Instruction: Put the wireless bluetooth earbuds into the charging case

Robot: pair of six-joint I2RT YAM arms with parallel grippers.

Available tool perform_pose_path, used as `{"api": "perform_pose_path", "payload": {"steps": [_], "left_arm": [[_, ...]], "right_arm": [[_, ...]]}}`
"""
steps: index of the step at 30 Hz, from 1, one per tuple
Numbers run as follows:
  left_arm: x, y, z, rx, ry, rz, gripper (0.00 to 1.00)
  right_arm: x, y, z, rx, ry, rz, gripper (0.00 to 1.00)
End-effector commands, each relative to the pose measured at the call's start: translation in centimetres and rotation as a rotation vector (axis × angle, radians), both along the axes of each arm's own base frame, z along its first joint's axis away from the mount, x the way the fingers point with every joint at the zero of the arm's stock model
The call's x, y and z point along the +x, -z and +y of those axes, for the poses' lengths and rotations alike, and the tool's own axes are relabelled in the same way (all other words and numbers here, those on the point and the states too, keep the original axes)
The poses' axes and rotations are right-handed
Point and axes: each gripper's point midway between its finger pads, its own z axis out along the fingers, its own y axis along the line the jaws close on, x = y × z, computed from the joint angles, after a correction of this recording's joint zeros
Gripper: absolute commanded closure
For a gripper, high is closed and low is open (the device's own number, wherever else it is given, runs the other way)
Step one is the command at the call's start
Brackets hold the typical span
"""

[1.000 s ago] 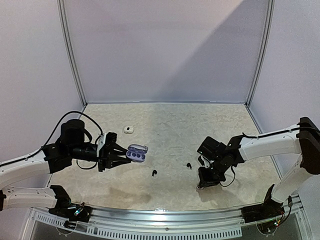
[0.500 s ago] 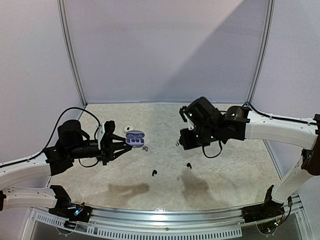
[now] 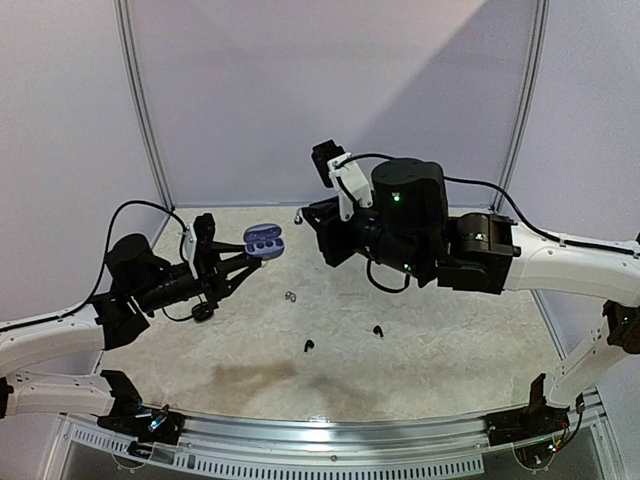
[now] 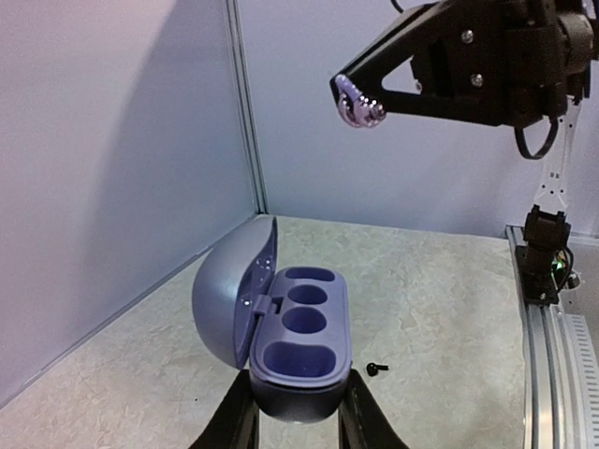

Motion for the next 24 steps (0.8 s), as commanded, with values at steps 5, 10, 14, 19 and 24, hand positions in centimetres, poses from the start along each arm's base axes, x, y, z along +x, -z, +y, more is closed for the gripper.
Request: {"api": "perform_pose_path", "payload": {"steps": [5, 10, 14, 19, 24], "left_arm": [[0.5, -1.8, 0.0, -0.093, -0.018, -0.003, 1.00], [0.6, -2.0, -0.1, -0.124, -0.009, 0.042, 1.00], [0.5, -2.0, -0.2, -0.164, -0.002, 0.114, 1.00], [0.7, -2.3, 0.0, -0.176, -0.013, 0.115, 1.00], [1.2, -2.4, 0.1, -0.175, -0.040, 0.103, 1.00]], "right_arm": [[-0.8, -1.9, 3.8, 0.018, -0.059, -0.200, 1.00], [-0.2, -1.8, 4.6, -0.008, -0.034, -0.242, 1.00], [0.5, -0.7, 5.2, -0.049, -0.006, -0.254, 1.00], [1.2, 0.2, 5.1, -0.065, 0.034, -0.247, 1.00], [1.7, 0.9, 5.2, -0.070, 0.073, -0.237, 1.00]]}}
